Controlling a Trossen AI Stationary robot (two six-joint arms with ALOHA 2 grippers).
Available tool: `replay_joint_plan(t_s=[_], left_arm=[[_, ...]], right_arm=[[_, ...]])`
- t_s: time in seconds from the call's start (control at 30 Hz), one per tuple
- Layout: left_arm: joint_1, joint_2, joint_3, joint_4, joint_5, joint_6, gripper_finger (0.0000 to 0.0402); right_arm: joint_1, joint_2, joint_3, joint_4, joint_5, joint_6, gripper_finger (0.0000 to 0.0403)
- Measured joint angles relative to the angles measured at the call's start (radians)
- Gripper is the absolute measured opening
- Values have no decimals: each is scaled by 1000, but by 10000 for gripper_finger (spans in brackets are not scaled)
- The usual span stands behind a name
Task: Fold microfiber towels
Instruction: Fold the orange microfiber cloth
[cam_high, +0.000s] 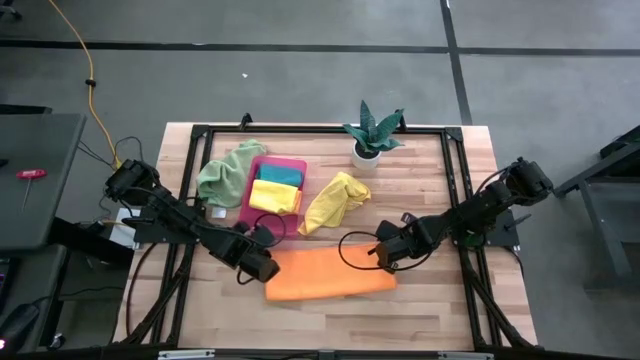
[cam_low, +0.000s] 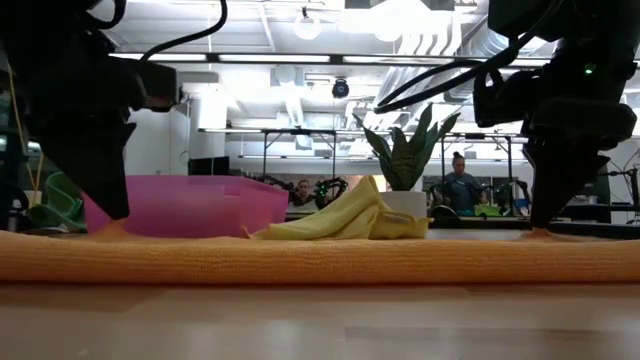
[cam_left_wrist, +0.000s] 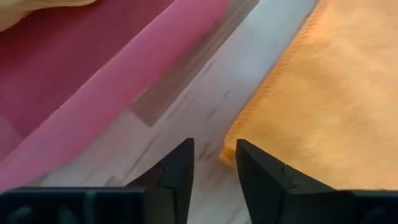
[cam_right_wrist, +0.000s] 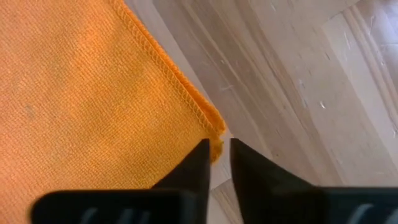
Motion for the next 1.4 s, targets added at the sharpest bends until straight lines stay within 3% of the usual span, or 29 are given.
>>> replay_joint_plan(t_s=[0.33,0.43,0.57,0.7,0.9,1.0,1.1,1.23,1.4], left_arm=[[-11,-91,0,-124,64,19,165],[-38,-159,0,-110,11,19,169],[-102,-249,0,-41,-148,7,170],[-170,-317,-80,229,-283,5,170],[-228,-329,-351,971,-204,51,170],[-258,-308,-435,1243,-245,59,170],[-284,-308,-457,1345,-322,101,170],[-291,-315,-448,1349,-361,147,170],[-291,-315,-448,1341,-362,149,170]], right_arm=[[0,-40,0,-109,-1,-26,195],[21,-94,0,-182,-6,24,217],[95,-171,0,-224,-6,127,228],[182,-201,0,-203,-6,248,229],[273,-190,0,-98,-1,433,229],[298,-191,-18,-58,16,550,229],[298,-206,-102,48,-6,702,229],[282,-237,-204,244,-25,815,229],[212,-216,-221,278,-82,853,229]])
